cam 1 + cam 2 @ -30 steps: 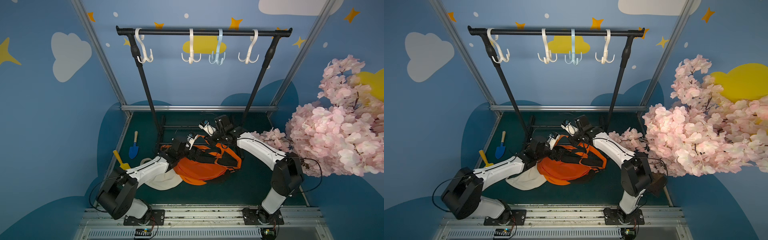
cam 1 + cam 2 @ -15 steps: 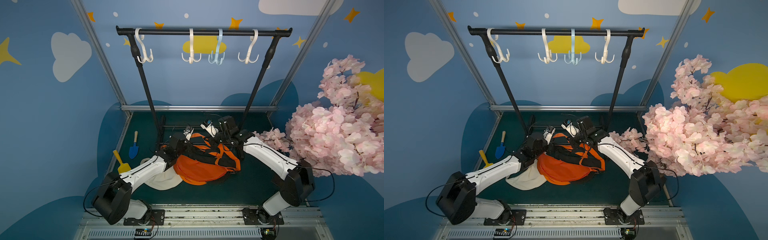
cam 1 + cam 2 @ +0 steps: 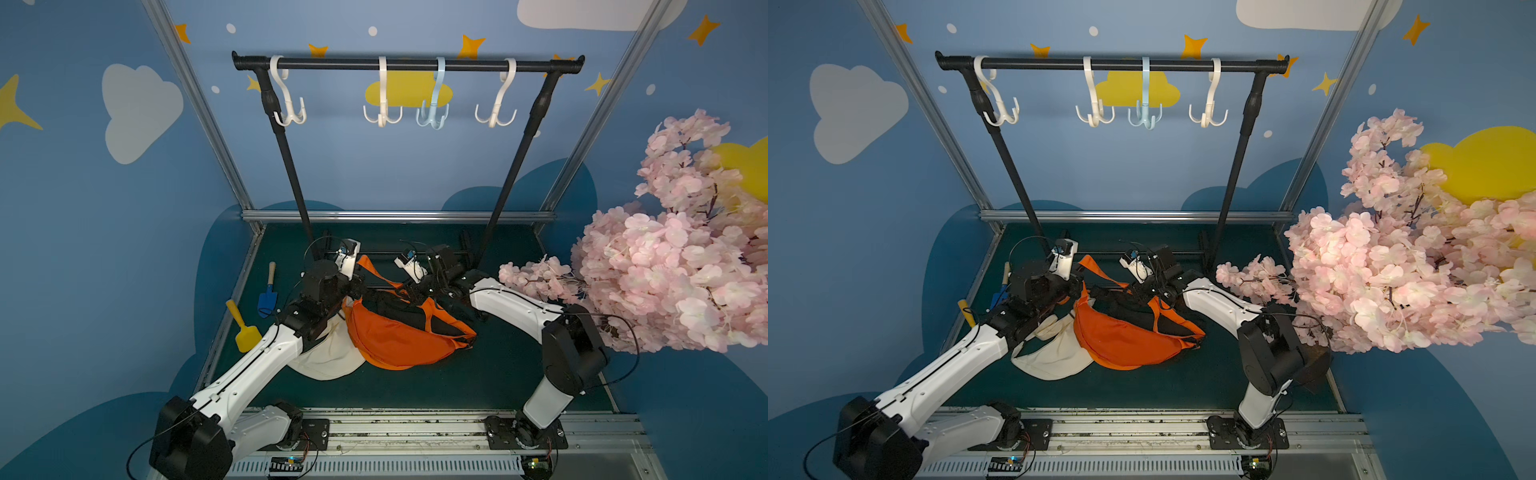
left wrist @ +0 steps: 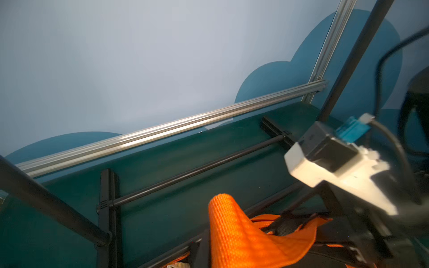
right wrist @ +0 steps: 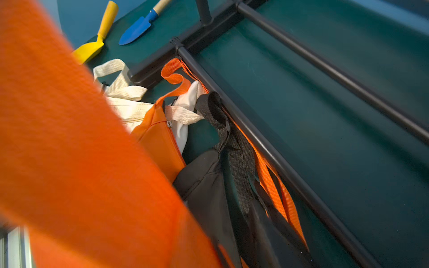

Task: Hang the bag on a hook
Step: Pick up the bag from the bag.

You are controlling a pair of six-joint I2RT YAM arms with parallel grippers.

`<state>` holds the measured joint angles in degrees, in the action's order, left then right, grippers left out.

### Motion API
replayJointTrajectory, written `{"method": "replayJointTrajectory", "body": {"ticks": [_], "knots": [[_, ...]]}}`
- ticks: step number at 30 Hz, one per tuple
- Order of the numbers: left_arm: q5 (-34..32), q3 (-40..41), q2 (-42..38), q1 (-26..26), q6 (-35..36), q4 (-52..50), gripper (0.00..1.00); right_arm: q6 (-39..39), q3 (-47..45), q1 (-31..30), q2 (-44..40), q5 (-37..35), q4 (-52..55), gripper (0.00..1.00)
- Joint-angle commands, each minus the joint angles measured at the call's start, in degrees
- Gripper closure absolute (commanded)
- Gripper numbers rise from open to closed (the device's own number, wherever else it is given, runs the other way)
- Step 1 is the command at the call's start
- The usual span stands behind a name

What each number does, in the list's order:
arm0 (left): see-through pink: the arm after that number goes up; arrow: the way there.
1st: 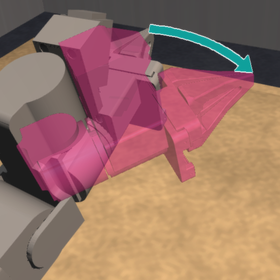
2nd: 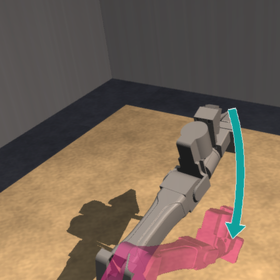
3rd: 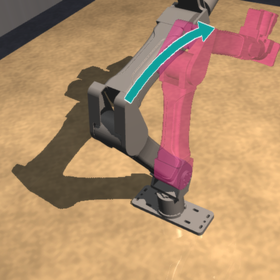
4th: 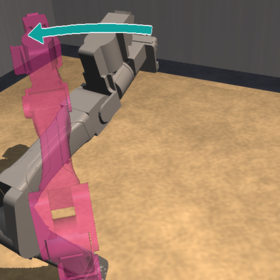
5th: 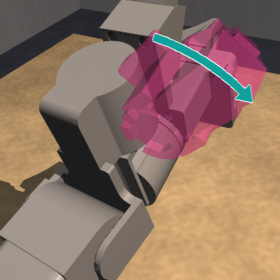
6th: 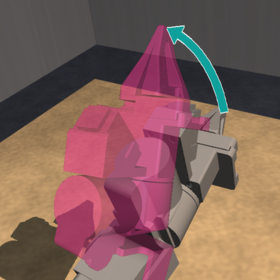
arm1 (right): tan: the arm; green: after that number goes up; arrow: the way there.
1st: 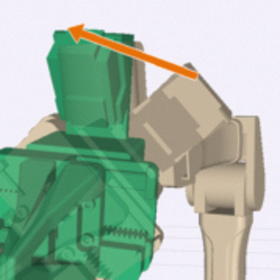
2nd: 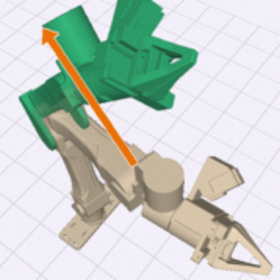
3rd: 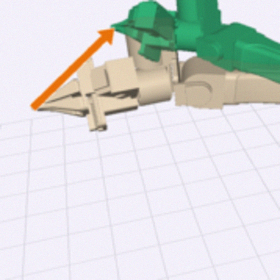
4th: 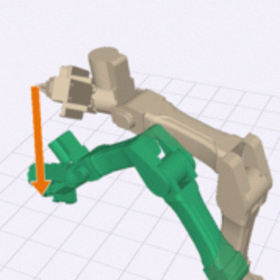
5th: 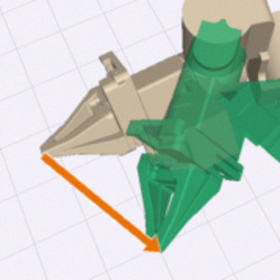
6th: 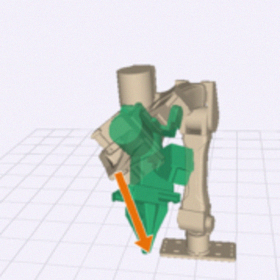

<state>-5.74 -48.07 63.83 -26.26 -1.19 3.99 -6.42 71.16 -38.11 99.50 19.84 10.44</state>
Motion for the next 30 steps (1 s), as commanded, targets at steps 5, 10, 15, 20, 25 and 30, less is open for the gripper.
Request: {"method": "replayJointTrajectory", "body": {"ticks": [5, 10, 15, 20, 25, 30], "knots": [[3.6, 0.5, -4.8, 3.9, -3.5, -4.3, 0.96, 0.7, 4.8, -0.3, 1.4, 1.8, -0.9, 0.85], [7.0, -2.5, -9.2, 10.8, -6.0, -8.5, 0.96, 1.5, 7.0, -0.8, -2.7, -0.7, 0.0, 1.0], [9.7, -11.1, -10.5, 16.2, -5.1, -15.6, 0.96, -0.2, 16.1, -4.0, -6.4, -5.1, 3.6, 1.0], [14.2, -22.4, -7.6, 22.5, -5.3, -23.3, 0.96, -1.8, 30.5, -8.7, -3.8, -8.0, 8.7, 1.0], [22.1, -35.4, -1.6, 30.0, -5.9, -29.5, 0.96, -0.5, 47.6, -10.0, 3.9, -8.9, 13.8, 1.0], [30.4, -50.0, 7.3, 36.8, -6.6, -36.1, 0.96, 0.9, 66.6, -10.1, 13.8, -7.9, 19.7, 1.0]]}}
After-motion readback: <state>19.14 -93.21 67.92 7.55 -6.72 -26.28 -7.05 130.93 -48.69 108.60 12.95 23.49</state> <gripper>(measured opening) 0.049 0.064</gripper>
